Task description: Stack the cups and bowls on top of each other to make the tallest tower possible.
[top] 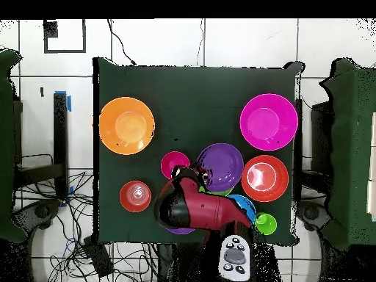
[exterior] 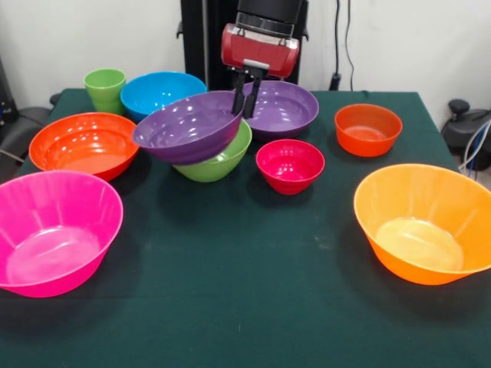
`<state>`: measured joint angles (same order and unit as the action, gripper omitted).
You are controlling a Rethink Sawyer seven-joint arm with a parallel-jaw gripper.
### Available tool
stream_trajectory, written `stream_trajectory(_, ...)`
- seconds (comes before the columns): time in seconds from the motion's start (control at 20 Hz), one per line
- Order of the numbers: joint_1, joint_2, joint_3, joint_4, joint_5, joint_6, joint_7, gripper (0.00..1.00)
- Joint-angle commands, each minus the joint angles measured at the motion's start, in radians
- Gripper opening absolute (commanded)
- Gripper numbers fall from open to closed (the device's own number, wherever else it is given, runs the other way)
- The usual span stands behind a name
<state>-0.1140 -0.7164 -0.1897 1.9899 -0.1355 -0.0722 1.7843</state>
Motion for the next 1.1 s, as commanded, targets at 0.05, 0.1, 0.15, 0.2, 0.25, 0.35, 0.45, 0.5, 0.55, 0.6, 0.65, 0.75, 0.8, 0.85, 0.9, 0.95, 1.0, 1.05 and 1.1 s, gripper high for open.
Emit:
stream_trajectory(0.05,0.038,0.056,0.022,0.055,0.035,-0.069,0.217,0.00)
stream_trajectory(0.1,0.042,0.065,0.020,0.055,0.036,-0.074,0.225,0.00)
stream_trajectory(0.15,0.046,0.072,0.017,0.053,0.036,-0.079,0.234,0.00)
stream_trajectory(0.2,0.050,0.079,0.014,0.055,0.037,-0.085,0.244,0.00)
stream_trajectory(0.25,0.056,0.083,0.010,0.056,0.037,-0.089,0.252,0.00)
stream_trajectory(0.35,0.065,0.090,0.003,0.053,0.034,-0.091,0.260,0.00)
stream_trajectory(0.45,0.078,0.094,-0.011,0.040,0.027,-0.075,0.254,0.00)
stream_trajectory(0.5,0.085,0.096,-0.017,0.037,0.026,-0.072,0.254,0.00)
stream_trajectory(0.55,0.095,0.099,-0.029,0.031,0.028,-0.064,0.254,0.00)
stream_trajectory(0.6,0.105,0.102,-0.040,0.025,0.030,-0.055,0.255,0.00)
stream_trajectory(0.65,0.116,0.104,-0.052,0.019,0.032,-0.047,0.255,1.00)
stream_trajectory(0.75,0.126,0.104,-0.064,0.011,0.039,-0.027,0.260,1.00)
stream_trajectory(0.8,0.137,0.099,-0.076,0.010,0.049,-0.014,0.265,1.00)
stream_trajectory(0.85,0.135,0.087,-0.074,0.015,0.061,0.002,0.275,1.00)
stream_trajectory(0.9,0.133,0.076,-0.071,0.017,0.063,0.005,0.278,1.00)
stream_trajectory(0.95,0.122,0.065,-0.057,0.026,0.059,0.005,0.281,1.00)
stream_trajectory(1.0,0.120,0.055,-0.052,0.034,0.061,0.003,0.286,1.00)
stream_trajectory(1.05,0.119,0.045,-0.047,0.043,0.063,0.001,0.292,1.00)
stream_trajectory(1.1,0.121,0.032,-0.044,0.052,0.067,0.005,0.297,1.00)
